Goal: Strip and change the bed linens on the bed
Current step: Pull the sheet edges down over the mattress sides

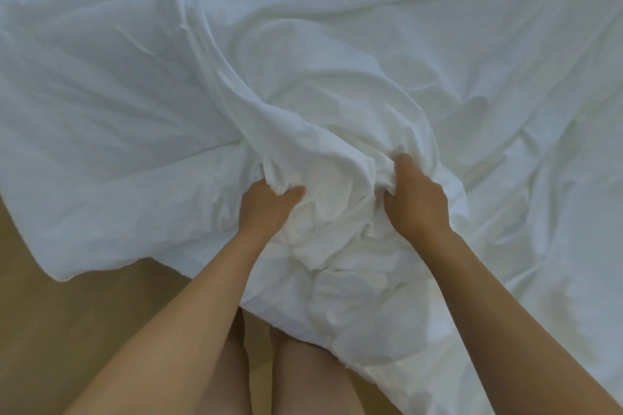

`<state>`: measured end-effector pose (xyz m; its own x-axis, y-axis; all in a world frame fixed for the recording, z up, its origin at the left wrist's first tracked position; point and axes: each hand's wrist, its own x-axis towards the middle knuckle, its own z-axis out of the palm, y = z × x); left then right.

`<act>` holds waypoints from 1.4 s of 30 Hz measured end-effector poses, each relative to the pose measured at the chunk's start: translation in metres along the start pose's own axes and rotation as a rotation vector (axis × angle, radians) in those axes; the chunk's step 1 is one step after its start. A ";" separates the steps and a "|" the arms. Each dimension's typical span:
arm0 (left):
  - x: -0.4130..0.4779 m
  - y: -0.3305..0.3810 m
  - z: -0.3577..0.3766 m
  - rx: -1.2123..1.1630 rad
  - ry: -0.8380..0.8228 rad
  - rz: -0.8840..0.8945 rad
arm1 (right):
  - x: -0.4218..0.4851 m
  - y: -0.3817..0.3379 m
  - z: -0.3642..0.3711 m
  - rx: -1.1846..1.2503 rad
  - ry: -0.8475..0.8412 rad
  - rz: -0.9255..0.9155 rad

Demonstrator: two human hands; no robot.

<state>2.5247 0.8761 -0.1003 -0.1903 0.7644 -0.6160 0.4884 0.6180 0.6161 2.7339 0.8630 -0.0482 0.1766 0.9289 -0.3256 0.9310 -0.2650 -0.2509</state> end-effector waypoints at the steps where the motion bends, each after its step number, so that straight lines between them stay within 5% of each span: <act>1: 0.003 -0.001 -0.002 0.055 0.035 0.016 | 0.000 -0.001 -0.003 0.063 0.009 -0.003; 6: 0.026 -0.011 -0.041 0.214 0.189 0.039 | -0.011 0.024 -0.026 0.277 0.261 0.059; 10: 0.045 -0.026 -0.063 -0.229 0.227 -0.366 | -0.032 0.039 -0.018 0.319 0.211 0.206; 13: 0.043 -0.034 -0.066 -0.522 0.181 -0.471 | -0.025 0.031 -0.014 0.210 0.145 0.247; 17: 0.038 -0.067 -0.106 -0.390 0.054 -0.359 | -0.013 0.002 -0.014 0.087 0.124 0.116; 24: 0.065 -0.099 -0.158 -0.327 0.103 -0.296 | 0.014 -0.098 0.009 0.127 0.057 -0.152; 34: 0.109 -0.111 -0.205 -0.310 0.047 -0.225 | 0.042 -0.225 0.071 0.123 -0.077 -0.192; 42: 0.172 -0.136 -0.307 -0.097 0.397 -0.149 | 0.064 -0.297 0.101 0.310 -0.134 -0.036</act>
<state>2.1640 0.9798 -0.1398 -0.5752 0.6648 -0.4766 0.3523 0.7271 0.5892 2.4360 0.9752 -0.0867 0.0829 0.9024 -0.4229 0.7907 -0.3179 -0.5233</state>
